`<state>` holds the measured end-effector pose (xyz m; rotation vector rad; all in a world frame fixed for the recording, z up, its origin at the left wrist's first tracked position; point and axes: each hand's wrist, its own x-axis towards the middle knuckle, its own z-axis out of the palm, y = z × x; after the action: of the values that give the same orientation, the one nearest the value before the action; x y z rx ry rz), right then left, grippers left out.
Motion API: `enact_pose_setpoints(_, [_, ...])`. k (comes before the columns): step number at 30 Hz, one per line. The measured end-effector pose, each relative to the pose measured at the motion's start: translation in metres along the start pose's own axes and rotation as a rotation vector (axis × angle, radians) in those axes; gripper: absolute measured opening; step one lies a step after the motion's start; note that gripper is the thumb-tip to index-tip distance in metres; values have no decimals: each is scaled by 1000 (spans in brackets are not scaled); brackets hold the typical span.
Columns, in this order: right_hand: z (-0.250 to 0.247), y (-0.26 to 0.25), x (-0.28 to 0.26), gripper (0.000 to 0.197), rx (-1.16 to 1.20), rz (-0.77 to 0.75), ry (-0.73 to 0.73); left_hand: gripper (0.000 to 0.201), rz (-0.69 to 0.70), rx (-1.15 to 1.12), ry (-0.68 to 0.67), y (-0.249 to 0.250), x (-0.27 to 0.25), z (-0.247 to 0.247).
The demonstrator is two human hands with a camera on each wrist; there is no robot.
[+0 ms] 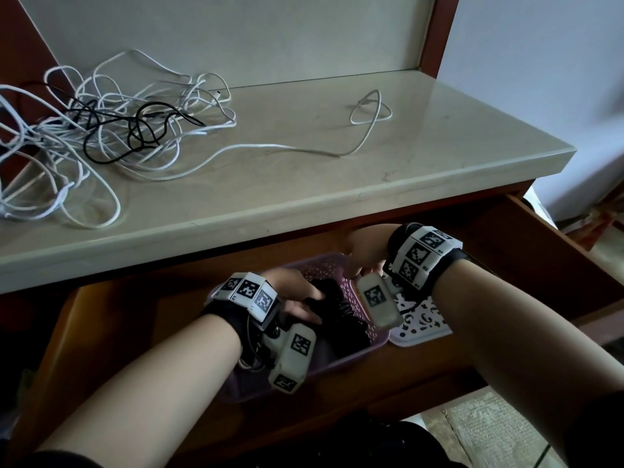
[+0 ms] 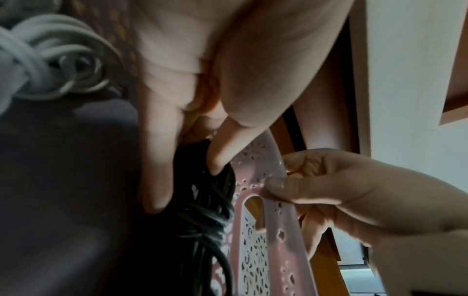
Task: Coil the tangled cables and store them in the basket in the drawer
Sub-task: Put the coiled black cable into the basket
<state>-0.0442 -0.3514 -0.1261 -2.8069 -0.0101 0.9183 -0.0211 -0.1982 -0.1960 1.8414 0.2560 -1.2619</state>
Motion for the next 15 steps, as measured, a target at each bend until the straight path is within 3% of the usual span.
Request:
enact_pose_setpoints(6, [1, -3, 0, 32, -24, 10, -15, 51, -17, 63, 49, -1, -3, 3])
enact_pose_setpoints(10, [-16, -7, -10, 33, -85, -7, -6, 49, 21, 188, -14, 15, -31, -7])
enact_pose_setpoints(15, [-55, -1, -42, 32, 60, -107, 82, 31, 278, 417, -141, 45, -83, -25])
